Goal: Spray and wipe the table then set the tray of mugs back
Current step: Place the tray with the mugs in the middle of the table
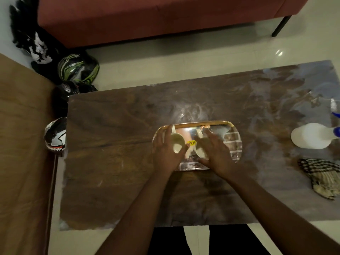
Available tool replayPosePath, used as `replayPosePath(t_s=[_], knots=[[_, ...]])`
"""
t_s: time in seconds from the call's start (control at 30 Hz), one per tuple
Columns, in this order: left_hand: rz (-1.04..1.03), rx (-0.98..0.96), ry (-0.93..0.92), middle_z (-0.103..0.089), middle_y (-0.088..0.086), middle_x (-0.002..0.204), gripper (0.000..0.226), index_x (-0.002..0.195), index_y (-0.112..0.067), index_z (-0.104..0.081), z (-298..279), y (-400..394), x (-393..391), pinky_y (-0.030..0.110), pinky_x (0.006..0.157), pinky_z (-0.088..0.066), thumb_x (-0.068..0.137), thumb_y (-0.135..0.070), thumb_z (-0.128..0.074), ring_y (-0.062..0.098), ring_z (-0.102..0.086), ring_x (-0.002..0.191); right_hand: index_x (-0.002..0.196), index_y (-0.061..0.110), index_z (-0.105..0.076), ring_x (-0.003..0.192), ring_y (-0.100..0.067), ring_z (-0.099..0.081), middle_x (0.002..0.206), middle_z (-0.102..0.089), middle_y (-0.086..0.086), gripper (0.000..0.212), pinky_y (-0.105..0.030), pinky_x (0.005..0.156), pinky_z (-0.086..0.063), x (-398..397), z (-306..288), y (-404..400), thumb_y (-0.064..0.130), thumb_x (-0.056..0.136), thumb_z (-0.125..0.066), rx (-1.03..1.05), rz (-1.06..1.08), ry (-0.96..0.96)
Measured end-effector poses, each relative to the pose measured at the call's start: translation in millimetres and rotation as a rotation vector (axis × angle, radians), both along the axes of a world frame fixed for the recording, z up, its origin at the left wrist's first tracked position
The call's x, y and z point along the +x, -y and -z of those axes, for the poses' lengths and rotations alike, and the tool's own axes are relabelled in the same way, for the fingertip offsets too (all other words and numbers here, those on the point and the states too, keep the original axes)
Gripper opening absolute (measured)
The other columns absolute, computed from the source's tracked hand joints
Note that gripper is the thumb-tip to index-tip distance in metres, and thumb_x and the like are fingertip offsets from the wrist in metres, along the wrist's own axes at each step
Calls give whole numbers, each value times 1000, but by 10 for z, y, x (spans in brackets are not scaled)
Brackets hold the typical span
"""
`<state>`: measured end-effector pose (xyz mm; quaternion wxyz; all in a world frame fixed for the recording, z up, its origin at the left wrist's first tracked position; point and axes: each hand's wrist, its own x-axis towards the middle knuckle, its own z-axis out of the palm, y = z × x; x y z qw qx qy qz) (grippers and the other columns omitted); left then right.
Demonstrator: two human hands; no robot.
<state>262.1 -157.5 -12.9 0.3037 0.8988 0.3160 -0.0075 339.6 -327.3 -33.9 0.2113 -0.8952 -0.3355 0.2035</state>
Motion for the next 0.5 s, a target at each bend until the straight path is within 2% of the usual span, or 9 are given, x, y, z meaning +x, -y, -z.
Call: replayPosePath(t_s=[0.07,0.1,0.13,0.2,0.23,0.33,0.4,0.5], knots=[[105,22,-174,-25,9,159,96,151,-33,-22,45,-15,101,49,117,-23,73,-62,-69,28,-21,147,145,46,-14,144,-36,-4,159,-1,-4,89,-59,103,-29,-82,36,-73,38,78,-71,-136,-37,-20],[150,19,-241,-21,9,161,97,152,-34,-19,75,-13,149,50,118,-21,74,-61,-70,29,-17,148,146,45,-15,144,-37,0,159,2,-4,88,-60,103,-28,-101,50,-96,35,79,-71,-157,-30,-3],[196,34,-290,-19,11,161,95,152,-34,-19,112,-4,180,49,118,-22,75,-57,-71,31,-16,148,146,41,-23,143,-40,-6,159,-4,-7,86,-60,100,-33,-96,66,-107,31,77,-74,-137,-24,36],[255,79,-324,-24,14,158,85,149,-32,-29,173,8,208,47,115,-28,78,-45,-73,33,-21,146,139,34,-40,132,-46,-32,152,-27,-16,84,-56,88,-45,-63,114,-92,22,67,-81,-106,-7,61],[251,85,-309,-27,14,155,80,146,-30,-35,202,4,206,47,112,-33,77,-40,-74,34,-24,143,136,33,-42,125,-44,-39,147,-34,-17,84,-53,85,-49,-41,151,-61,20,64,-83,-104,11,61],[235,47,-277,-33,11,152,80,142,-29,-43,260,-15,152,48,106,-40,71,-33,-80,33,-30,140,134,30,-47,118,-44,-43,139,-42,-19,80,-50,85,-48,24,185,17,22,63,-84,-89,115,58],[242,28,-262,-34,10,152,81,141,-30,-44,280,-16,122,48,106,-40,69,-31,-81,32,-30,140,135,29,-48,116,-43,-42,138,-41,-20,75,-49,87,-44,103,200,63,23,68,-81,-98,224,76],[229,18,-235,-37,10,150,80,140,-31,-46,302,-30,111,46,108,-38,68,-32,-81,31,-31,140,136,32,-45,117,-40,-40,140,-38,-17,71,-48,91,-41,160,202,86,26,73,-77,-143,255,77]])
